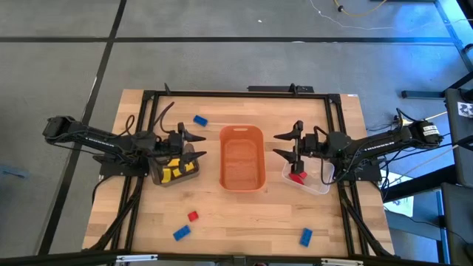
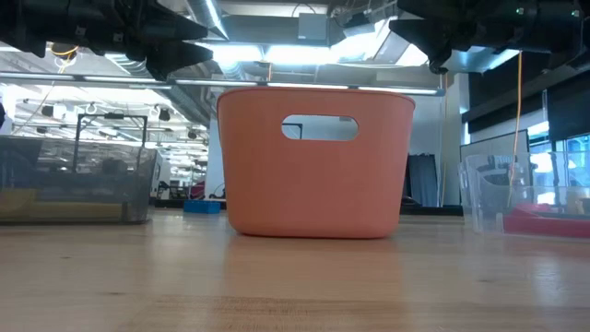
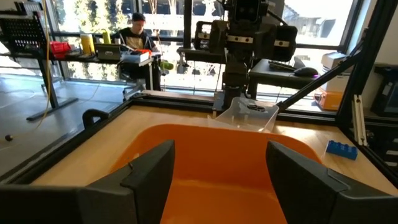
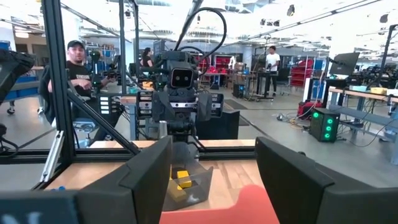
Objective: Sort & place blocks by color
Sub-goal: Put the red block into the transparent bin
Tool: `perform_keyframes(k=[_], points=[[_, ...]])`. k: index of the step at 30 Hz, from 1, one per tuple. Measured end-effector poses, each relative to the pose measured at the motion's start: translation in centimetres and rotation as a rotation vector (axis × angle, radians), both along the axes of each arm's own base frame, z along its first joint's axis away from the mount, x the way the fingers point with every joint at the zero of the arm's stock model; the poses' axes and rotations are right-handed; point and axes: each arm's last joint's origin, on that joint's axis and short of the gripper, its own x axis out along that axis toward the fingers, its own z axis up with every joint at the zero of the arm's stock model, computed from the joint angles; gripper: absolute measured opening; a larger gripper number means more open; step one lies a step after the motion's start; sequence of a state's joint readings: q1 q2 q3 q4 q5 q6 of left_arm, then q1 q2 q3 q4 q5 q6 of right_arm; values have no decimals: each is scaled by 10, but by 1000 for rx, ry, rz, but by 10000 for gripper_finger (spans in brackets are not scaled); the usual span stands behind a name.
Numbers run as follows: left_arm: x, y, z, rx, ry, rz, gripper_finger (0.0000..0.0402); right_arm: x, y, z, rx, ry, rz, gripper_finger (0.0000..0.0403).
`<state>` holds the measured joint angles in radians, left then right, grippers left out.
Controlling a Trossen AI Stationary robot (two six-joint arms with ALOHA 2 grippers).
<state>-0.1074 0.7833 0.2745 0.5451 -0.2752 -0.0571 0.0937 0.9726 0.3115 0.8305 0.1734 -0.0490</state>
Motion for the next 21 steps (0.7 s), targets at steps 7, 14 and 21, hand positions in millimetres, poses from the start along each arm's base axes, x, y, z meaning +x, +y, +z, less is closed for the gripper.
perform_keyframes(k=[7, 14, 21], points=[[0, 0, -2, -9, 16, 0, 244, 0, 0, 0, 3, 2, 0, 235], [0, 0, -2, -10, 15, 8, 244, 0, 0, 0, -5, 2, 0, 235], [0, 0, -2, -9, 23, 8, 244, 0, 0, 0, 13, 1, 3, 235]])
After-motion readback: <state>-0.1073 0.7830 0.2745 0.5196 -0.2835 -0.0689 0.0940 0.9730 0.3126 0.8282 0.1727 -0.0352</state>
